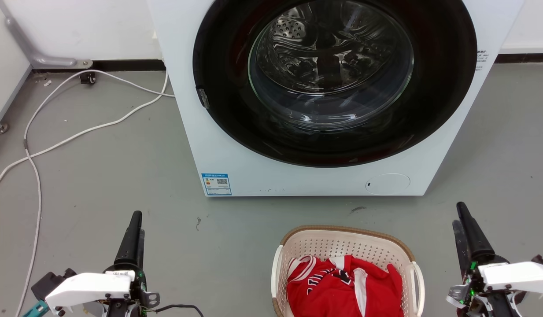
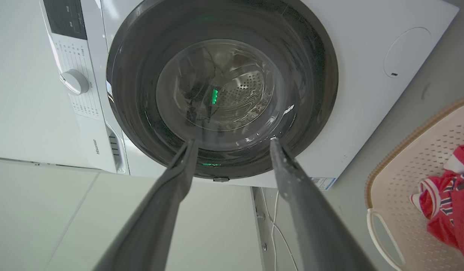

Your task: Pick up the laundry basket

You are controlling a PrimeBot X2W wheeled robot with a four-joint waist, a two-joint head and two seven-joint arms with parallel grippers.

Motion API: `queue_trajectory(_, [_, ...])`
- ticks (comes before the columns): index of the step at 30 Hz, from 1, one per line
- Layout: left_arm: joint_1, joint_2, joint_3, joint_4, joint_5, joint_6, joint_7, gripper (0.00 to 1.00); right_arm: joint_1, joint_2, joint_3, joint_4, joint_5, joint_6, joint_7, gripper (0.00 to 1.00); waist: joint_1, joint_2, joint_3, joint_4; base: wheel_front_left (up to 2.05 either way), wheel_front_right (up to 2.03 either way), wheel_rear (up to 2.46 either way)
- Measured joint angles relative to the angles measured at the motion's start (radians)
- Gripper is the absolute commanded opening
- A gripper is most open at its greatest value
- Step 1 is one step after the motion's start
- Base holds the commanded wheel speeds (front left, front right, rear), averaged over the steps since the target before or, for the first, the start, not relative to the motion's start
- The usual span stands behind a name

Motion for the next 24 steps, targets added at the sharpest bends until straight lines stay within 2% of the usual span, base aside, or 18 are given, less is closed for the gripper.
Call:
queue_trajectory(14, [0.02,0.0,-0.045,-0.072,0.307,0.024,-0.061,1.0,0.021,0.0,0.047,-0.076,-0.37,0.0,-0.058,1.0,0.0,0.0,0.0,0.004,0.0,0.0,0.0])
queue_trajectory(24, [0.03,0.001,-0.069,-0.089,0.489,0.03,-0.098,1.0,0.032,0.0,0.056,-0.095,-0.563,0.0,-0.098,1.0,0.0,0.0,0.001,0.006,0.0,0.0,0.0])
